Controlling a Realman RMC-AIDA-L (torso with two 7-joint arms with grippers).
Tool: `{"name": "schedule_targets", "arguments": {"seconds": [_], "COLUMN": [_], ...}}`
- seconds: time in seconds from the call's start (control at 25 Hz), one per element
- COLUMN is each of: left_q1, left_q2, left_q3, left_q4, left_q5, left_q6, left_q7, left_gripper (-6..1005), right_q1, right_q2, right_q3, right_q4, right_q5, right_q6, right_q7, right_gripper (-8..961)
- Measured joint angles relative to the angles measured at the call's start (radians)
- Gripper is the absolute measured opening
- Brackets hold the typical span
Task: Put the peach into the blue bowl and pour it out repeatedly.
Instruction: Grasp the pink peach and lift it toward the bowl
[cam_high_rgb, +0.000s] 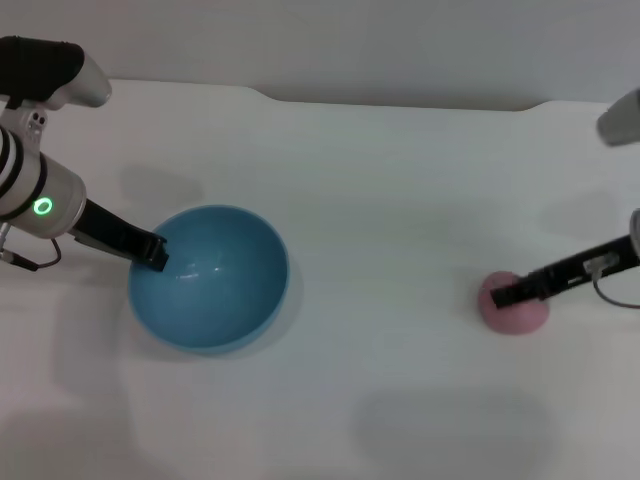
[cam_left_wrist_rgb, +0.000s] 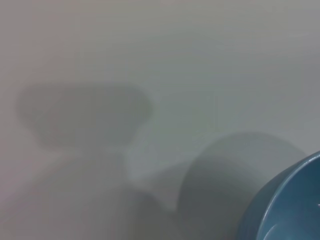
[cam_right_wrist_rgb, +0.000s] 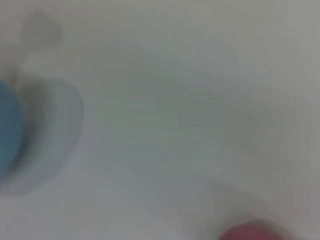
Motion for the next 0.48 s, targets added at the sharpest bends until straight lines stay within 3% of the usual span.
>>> {"name": "schedule_targets", "arguments": {"seconds": [0.2, 0.48], "left_q1": [-0.004, -0.005], "left_q2": [0.000, -0.001], "left_q3": [0.000, 0.000], "left_q4": [0.002, 0.003], "left_q5": [0.000, 0.000], "left_q6": [0.000, 0.000], "left_q7": [-0.004, -0.006], "left_gripper": [-2, -1], "right_q1": [0.014, 0.016], "right_q2": [0.019, 0.020], "right_q3": [-0.088, -0.126], "right_q4": [0.004, -0.002], "right_q5": [-0.085, -0.084], "right_q6": [0.037, 0.083], "right_q7": [0.009, 0.049], "right_gripper": [486, 471]}}
